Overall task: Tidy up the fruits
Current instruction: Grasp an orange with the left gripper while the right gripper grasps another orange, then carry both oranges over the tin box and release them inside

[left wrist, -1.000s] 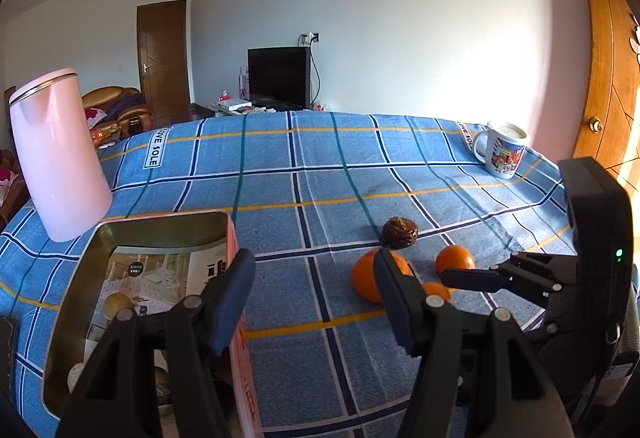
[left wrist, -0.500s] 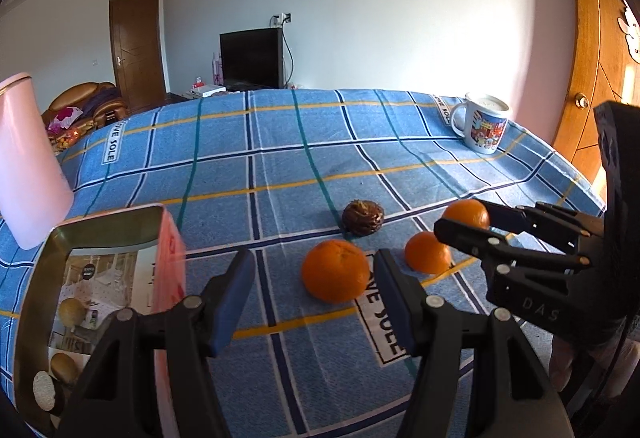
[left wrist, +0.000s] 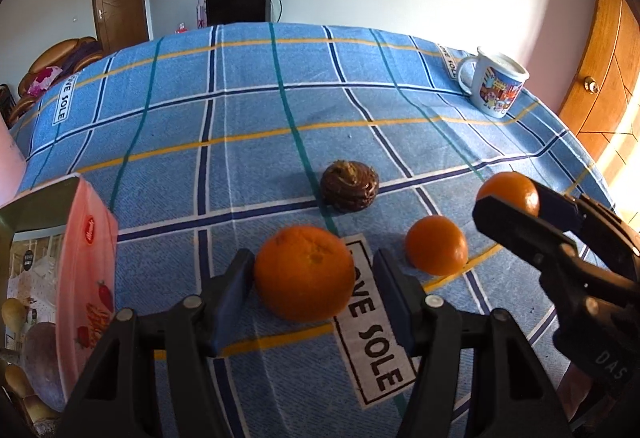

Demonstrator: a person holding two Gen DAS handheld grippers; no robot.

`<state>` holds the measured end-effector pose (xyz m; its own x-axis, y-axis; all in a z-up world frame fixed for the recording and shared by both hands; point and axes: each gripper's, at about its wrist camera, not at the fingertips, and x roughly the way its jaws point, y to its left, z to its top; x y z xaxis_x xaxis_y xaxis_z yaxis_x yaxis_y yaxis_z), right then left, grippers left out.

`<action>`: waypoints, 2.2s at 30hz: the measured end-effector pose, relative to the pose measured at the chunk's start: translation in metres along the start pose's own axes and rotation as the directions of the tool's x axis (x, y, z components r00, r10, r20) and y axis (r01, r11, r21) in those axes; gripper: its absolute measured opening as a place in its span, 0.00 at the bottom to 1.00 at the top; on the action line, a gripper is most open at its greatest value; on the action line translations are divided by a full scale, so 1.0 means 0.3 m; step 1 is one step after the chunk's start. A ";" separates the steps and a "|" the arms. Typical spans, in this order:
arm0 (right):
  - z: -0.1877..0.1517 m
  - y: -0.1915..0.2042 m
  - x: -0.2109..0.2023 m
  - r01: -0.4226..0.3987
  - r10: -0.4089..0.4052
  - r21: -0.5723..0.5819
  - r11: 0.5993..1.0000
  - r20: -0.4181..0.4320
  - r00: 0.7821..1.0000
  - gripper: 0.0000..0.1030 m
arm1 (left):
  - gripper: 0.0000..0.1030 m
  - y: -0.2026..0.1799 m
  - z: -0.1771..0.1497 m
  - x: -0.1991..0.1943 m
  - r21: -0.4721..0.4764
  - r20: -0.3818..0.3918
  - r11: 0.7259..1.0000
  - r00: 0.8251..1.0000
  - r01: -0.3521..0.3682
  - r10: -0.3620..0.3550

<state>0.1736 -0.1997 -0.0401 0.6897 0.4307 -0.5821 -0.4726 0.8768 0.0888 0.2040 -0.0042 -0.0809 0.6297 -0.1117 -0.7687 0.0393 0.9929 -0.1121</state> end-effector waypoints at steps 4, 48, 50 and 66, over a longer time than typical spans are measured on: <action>-0.001 0.000 -0.004 -0.003 0.003 -0.004 1.000 0.009 1.000 0.42 | 0.60 -0.001 -0.004 0.003 -0.003 -0.005 1.000 1.000 0.026 -0.026; -0.023 0.046 -0.135 -0.035 0.053 -0.088 0.996 0.215 0.975 0.42 | 0.48 -0.029 -0.071 -0.226 0.032 0.349 0.995 0.934 -0.100 0.082; -0.023 0.046 -0.139 -0.034 0.054 -0.091 0.995 0.221 0.974 0.42 | 0.48 -0.029 -0.074 -0.233 0.030 0.361 0.994 0.929 -0.105 0.087; -0.040 0.059 -0.190 -0.023 0.059 -0.127 0.992 0.294 0.954 0.42 | 0.48 -0.038 -0.108 -0.296 0.031 0.455 0.990 0.884 -0.138 0.109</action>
<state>0.1193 -0.2113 -0.0149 0.7911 0.5257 -0.3126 -0.5538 0.8326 -0.0012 0.1225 -0.0069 -0.0319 0.9139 0.0280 -0.4050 -0.0242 0.9996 0.0143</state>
